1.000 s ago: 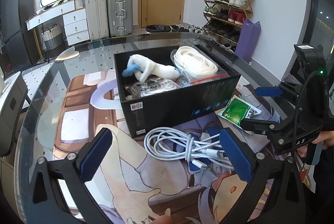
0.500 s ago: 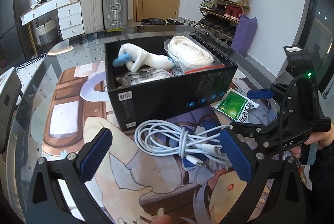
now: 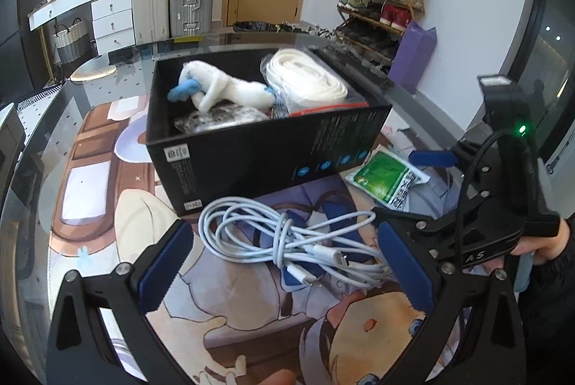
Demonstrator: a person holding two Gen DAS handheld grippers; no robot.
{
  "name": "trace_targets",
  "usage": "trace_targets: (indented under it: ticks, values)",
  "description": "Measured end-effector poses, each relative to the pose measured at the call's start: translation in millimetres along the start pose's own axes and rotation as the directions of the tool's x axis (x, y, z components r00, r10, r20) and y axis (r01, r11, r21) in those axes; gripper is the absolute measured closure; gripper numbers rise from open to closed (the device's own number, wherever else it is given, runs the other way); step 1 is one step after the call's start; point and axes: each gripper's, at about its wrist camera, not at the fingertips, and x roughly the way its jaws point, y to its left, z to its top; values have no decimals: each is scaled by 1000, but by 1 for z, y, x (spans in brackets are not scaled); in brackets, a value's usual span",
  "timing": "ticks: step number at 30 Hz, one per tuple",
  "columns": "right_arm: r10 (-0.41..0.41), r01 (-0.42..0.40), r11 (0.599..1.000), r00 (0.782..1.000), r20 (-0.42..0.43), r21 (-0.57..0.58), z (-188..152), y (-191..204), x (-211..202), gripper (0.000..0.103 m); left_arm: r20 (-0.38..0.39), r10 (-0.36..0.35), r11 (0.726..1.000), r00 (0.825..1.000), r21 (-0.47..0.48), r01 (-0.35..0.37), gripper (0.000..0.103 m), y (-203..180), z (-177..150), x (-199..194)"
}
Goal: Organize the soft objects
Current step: 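Release both items into the box and move both tools back over the table, then grasp the green medicine sachet with the right tool while the left tool grasps the white cables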
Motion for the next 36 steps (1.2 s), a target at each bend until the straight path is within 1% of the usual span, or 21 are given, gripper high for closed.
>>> trace_targets:
  ticks: [2,5,8,11,14,20,21,25,26,28,30,34,36]
  values:
    - [0,0,1000,1000,0,0,0,0,0,1,-11,17,1000,1000,6,-17,0,0,0,3]
    - [0,0,1000,1000,0,0,0,0,0,1,-23,16,1000,1000,15,-16,0,2,-1,2]
    - [0,0,1000,1000,0,0,-1,0,0,1,-44,30,998,999,49,-28,0,5,-2,1]
    - [0,0,1000,1000,0,0,0,0,0,1,-92,49,994,995,98,-40,0,8,-5,2]
    - [-1,1,1000,1000,0,0,-1,0,0,1,-120,69,989,990,138,-52,0,9,-9,4]
    - [1,-1,1000,1000,4,0,-2,-1,-1,1,-145,52,989,988,143,-31,0,16,-13,7]
    - [1,-1,1000,1000,7,0,-3,-1,-2,3,-149,52,989,987,144,-30,0,17,-13,8]
    - [14,-14,1000,1000,26,-16,-4,1,-8,22,-160,34,990,987,138,-12,0,20,-15,8]
    - [16,-15,1000,999,27,-20,-4,1,-8,23,-162,30,990,986,139,-8,0,21,-15,8]
    - [22,-21,999,999,30,-29,-5,4,-10,33,-168,26,989,985,151,0,0,24,-16,6]
    - [30,-29,999,999,29,-41,-4,5,-11,39,-173,25,987,985,161,4,0,26,-16,5]
    - [48,-46,997,999,26,-65,-5,11,-14,47,-171,54,983,984,182,-22,0,29,-15,1]
    - [59,-57,995,998,24,-80,-6,14,-15,51,-175,57,981,983,194,-23,0,32,-15,-1]
